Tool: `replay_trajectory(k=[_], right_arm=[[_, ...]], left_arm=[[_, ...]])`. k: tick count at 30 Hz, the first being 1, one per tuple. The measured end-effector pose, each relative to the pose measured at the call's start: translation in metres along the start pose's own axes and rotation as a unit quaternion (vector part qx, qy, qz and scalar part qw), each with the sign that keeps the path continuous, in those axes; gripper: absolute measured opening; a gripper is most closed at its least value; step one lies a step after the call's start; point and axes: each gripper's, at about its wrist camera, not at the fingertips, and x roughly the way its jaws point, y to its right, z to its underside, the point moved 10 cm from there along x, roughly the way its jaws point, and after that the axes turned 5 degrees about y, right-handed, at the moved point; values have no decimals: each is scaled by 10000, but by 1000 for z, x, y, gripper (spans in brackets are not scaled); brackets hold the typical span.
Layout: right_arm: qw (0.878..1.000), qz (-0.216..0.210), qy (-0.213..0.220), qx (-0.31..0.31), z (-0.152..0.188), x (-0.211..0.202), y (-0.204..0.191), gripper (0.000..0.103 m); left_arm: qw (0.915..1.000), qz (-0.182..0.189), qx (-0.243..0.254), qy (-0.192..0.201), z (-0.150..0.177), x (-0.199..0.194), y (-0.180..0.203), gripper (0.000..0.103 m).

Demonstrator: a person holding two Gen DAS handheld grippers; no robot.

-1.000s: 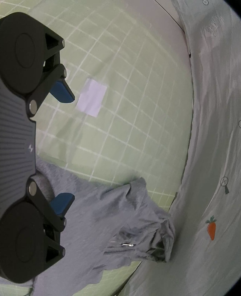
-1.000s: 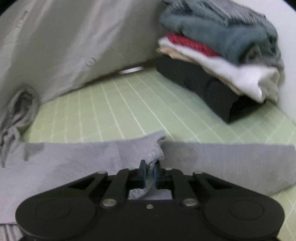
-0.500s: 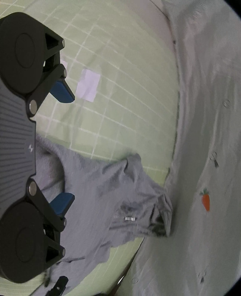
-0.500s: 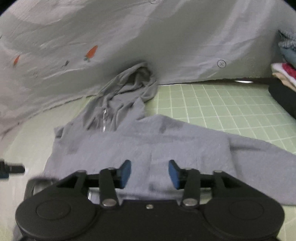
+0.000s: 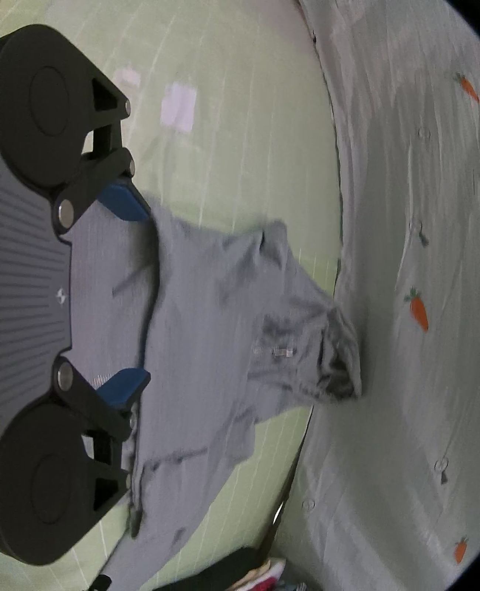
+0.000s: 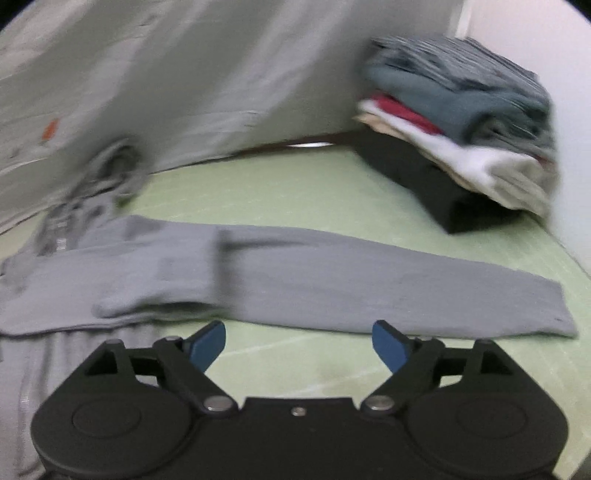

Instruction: Fold clothes

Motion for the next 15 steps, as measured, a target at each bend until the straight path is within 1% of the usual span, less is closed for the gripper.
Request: replay_trajectory(k=[1, 2, 3, 4, 9, 11, 15], right_arm=[[10000, 91, -10, 39, 0, 3, 12, 88], [9998, 183, -20, 78, -1, 6, 23, 88], [9996, 255, -27, 116, 0, 8, 34, 88], [9994, 314, -36, 158, 0, 10, 44, 88], [9971, 634, -114, 403, -2, 31, 94, 88], [9960, 739, -140, 491, -5, 41, 110, 88], [9933, 923, -223, 661, -12, 67, 137, 88]], left_arm=[[10000, 62, 0, -18, 0, 3, 8, 75], [9999, 123, 0, -36, 0, 6, 17, 68], [9998, 208, 21, -54, 0, 10, 27, 59], [9995, 297, 47, -72, -1, 16, 38, 56], [9973, 641, 292, -194, -6, 47, 92, 47], [9960, 746, 407, -278, -10, 63, 109, 45], [9922, 996, 544, -516, -15, 94, 140, 45]])
